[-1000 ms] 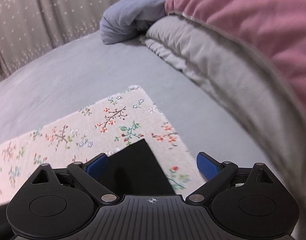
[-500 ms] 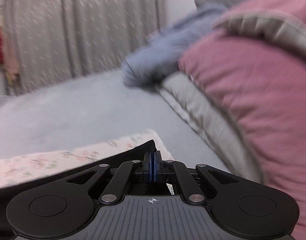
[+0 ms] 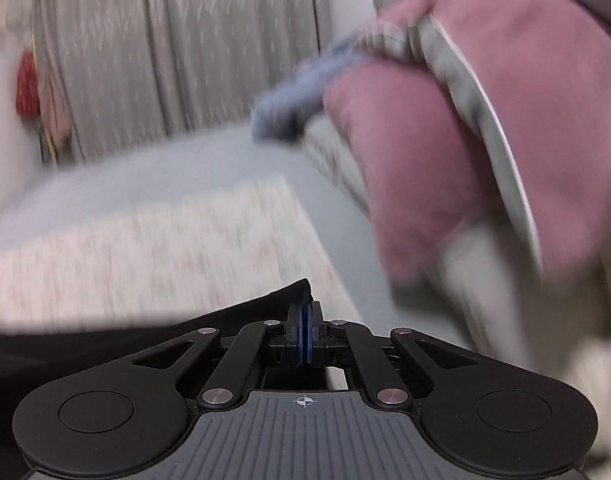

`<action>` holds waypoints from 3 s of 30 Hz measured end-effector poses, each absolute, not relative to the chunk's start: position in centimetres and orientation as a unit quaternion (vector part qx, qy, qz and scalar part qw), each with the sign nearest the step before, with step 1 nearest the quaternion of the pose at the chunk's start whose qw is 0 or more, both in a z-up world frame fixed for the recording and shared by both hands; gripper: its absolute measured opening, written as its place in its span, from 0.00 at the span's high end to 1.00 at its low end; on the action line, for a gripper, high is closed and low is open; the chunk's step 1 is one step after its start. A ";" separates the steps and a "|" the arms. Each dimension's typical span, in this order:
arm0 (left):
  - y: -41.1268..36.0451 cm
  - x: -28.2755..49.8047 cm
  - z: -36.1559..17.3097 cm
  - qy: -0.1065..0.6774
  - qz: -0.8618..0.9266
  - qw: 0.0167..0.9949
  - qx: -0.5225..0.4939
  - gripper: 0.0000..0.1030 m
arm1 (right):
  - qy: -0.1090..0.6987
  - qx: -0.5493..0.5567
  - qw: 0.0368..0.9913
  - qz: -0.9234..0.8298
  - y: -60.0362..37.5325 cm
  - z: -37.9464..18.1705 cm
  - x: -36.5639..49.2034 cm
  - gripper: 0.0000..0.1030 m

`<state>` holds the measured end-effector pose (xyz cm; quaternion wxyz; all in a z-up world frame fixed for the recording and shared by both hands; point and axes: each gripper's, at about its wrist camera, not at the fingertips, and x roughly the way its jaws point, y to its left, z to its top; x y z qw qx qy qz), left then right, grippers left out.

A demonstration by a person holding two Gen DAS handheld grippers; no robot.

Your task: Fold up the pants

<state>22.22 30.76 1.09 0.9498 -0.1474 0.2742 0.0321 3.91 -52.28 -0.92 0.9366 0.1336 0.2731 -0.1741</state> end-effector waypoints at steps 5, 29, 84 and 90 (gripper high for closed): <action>30.7 22.0 -1.2 0.336 0.042 0.936 -0.096 0.86 | 0.288 0.185 0.923 -0.174 -52.1 -4.5 -0.6 0.98; 31.1 16.3 0.8 0.345 0.064 0.891 -0.289 0.36 | 0.268 0.317 0.886 -0.206 -45.6 -0.6 -4.3 0.41; 33.5 17.4 -1.9 0.362 0.025 0.907 -0.213 0.79 | 0.258 -0.282 0.897 0.221 -3.9 -6.4 4.2 1.00; 32.9 16.5 -1.2 0.354 0.047 0.914 -0.194 0.79 | 0.267 -0.269 0.901 0.211 -3.3 -6.9 4.6 1.00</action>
